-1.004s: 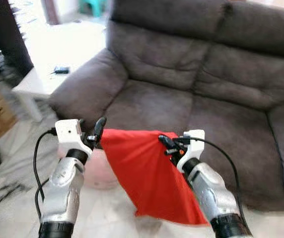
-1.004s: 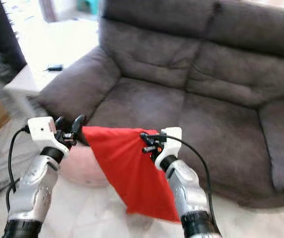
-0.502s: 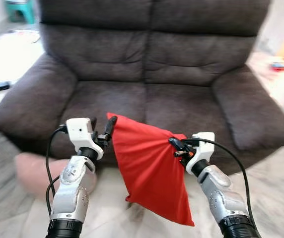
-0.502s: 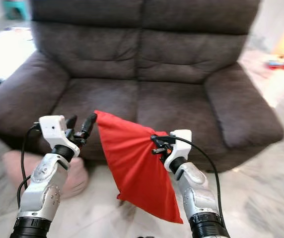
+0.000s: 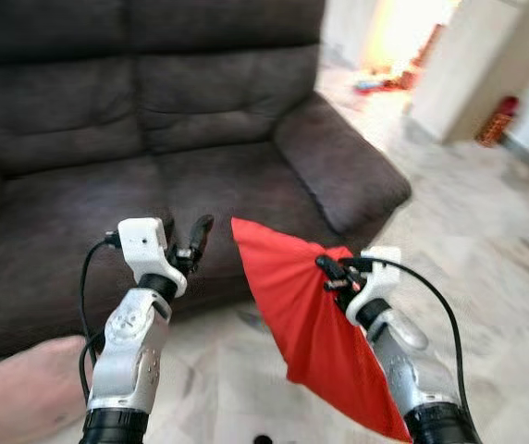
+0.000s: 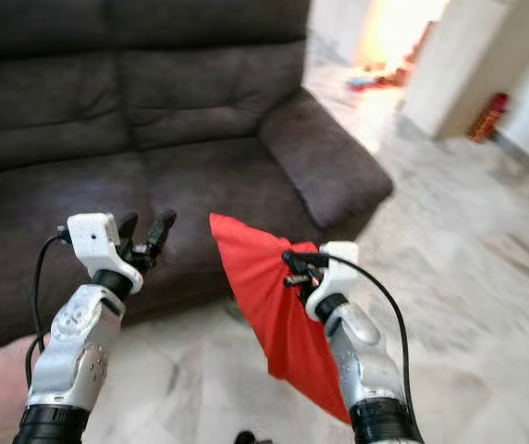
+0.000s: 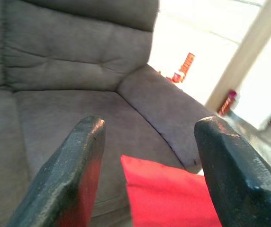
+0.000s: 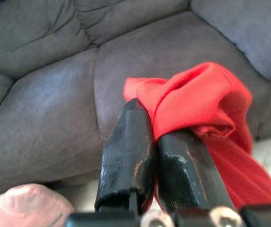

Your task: Move the pillow to the sofa from floor

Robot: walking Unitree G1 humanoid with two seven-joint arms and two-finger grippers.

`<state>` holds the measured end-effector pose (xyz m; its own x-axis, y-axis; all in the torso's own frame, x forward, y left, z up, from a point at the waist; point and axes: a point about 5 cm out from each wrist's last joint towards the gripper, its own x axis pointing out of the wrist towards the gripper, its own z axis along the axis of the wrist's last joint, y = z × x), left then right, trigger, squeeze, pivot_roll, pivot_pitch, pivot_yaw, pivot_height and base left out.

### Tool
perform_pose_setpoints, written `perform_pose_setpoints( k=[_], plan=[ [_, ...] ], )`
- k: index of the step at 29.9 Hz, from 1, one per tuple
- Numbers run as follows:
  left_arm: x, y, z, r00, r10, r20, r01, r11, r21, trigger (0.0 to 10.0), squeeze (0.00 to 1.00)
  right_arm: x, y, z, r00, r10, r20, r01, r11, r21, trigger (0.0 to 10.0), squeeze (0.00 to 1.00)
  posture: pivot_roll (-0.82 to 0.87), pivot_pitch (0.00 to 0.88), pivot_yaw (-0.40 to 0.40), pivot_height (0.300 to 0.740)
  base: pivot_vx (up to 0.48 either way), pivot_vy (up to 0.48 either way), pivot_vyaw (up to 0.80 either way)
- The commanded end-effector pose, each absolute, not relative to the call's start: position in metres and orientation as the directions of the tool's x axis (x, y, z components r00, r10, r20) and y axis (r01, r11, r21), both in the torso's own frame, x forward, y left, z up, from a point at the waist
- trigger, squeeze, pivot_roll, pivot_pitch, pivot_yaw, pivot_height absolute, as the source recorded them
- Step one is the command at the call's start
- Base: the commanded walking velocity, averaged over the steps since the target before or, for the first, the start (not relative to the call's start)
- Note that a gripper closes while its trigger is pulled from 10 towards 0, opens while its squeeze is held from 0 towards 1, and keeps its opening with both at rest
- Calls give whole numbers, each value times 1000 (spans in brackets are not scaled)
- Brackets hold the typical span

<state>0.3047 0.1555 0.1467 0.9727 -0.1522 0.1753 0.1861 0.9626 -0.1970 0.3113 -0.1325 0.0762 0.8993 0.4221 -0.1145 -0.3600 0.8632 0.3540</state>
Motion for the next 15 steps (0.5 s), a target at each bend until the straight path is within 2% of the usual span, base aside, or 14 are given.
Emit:
perform_pose_setpoints(
  k=[1,15],
  plan=[
    [305,152,145,973,-159,167,191,960,-203,10000,0,322,-135,109,907,420,31,-409,862,300,10000,0,15,76,-55,740,0,0,-800],
    [305,151,145,973,-161,164,193,960,-204,10000,0,322,-137,109,908,417,31,-407,864,297,10000,0,13,76,-56,740,0,0,-800]
  ],
)
